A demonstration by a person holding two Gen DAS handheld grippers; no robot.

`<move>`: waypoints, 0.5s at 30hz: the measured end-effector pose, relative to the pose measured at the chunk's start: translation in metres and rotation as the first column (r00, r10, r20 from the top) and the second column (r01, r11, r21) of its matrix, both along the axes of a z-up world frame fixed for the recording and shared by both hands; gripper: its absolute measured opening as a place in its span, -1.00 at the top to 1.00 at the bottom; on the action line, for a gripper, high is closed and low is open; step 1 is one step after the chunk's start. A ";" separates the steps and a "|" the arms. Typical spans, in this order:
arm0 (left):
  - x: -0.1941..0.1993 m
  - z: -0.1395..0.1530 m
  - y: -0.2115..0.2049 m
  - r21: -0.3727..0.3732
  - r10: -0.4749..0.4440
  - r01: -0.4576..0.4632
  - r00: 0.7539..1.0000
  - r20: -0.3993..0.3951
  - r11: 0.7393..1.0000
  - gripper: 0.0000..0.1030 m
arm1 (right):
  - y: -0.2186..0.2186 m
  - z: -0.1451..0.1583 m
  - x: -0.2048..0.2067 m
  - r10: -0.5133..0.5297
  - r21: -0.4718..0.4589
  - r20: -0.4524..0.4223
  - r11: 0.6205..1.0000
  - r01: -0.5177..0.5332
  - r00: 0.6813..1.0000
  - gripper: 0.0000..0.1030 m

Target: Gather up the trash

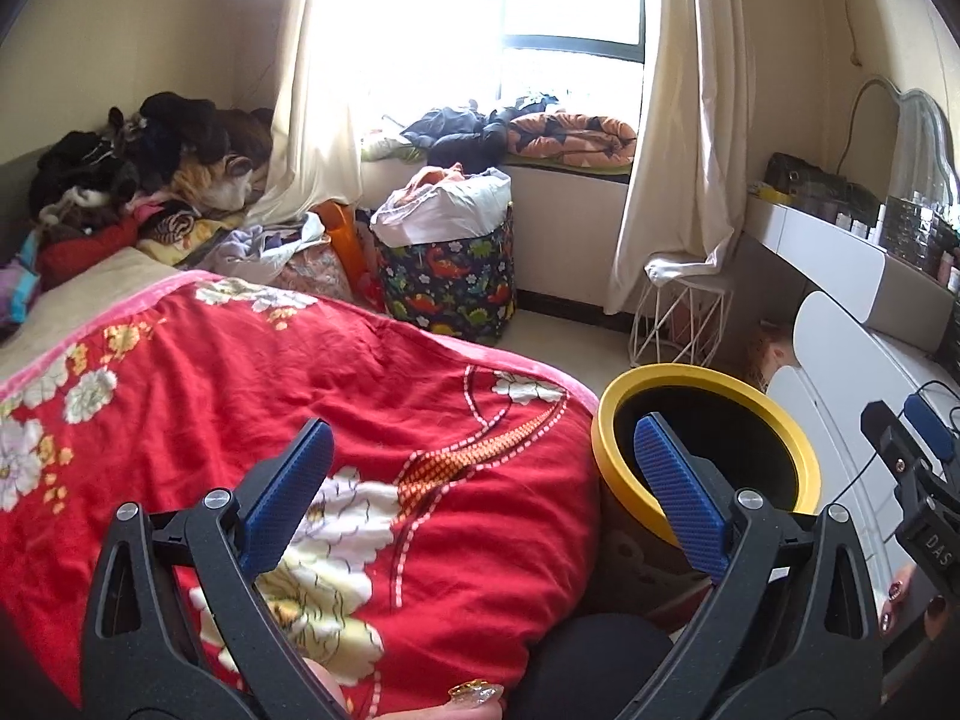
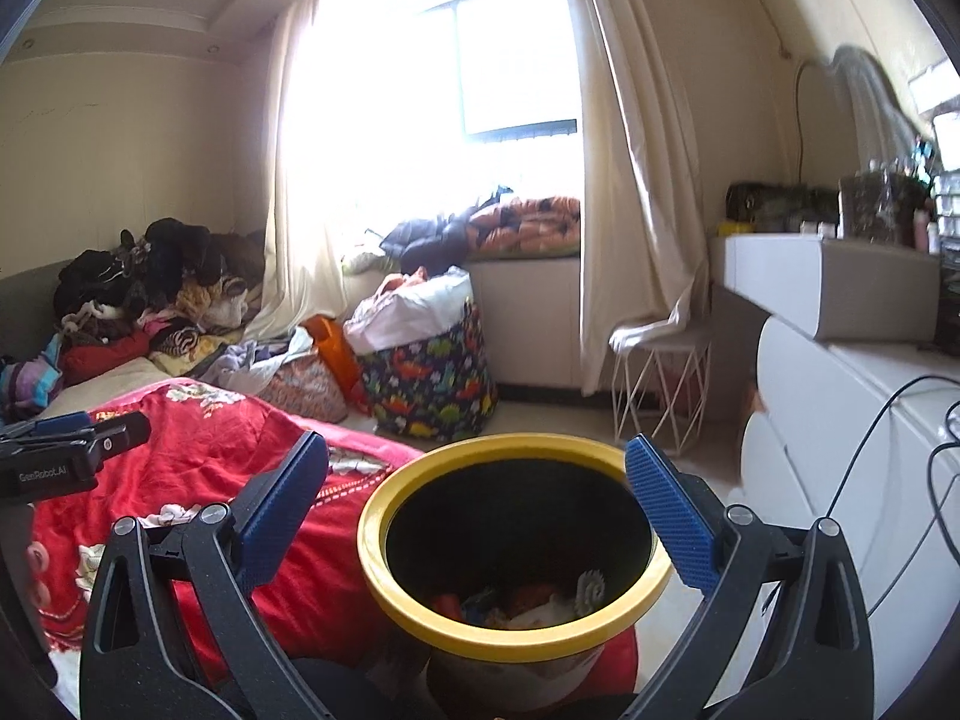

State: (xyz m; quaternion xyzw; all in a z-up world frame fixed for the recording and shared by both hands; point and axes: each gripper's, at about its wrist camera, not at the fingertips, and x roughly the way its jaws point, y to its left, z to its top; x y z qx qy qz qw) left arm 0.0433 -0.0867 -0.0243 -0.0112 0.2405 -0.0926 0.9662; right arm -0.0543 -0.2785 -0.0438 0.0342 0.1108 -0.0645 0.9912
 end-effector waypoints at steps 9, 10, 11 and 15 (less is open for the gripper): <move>-0.008 -0.005 -0.007 0.020 0.012 -0.012 1.000 0.010 1.000 -0.79 | -0.001 -0.004 0.000 0.002 0.001 -0.014 1.000 -0.002 1.000 -0.88; -0.008 -0.005 -0.007 0.016 0.011 -0.011 1.000 0.008 1.000 -0.79 | 0.000 -0.004 -0.001 0.001 0.002 -0.015 1.000 -0.001 1.000 -0.88; -0.008 -0.006 -0.007 0.015 0.012 -0.012 1.000 0.007 1.000 -0.79 | -0.001 -0.005 -0.001 -0.001 0.002 -0.015 1.000 0.001 1.000 -0.88; -0.008 -0.006 -0.006 0.011 0.007 -0.007 1.000 0.008 1.000 -0.79 | 0.001 -0.006 -0.001 0.001 0.000 -0.019 1.000 -0.001 1.000 -0.88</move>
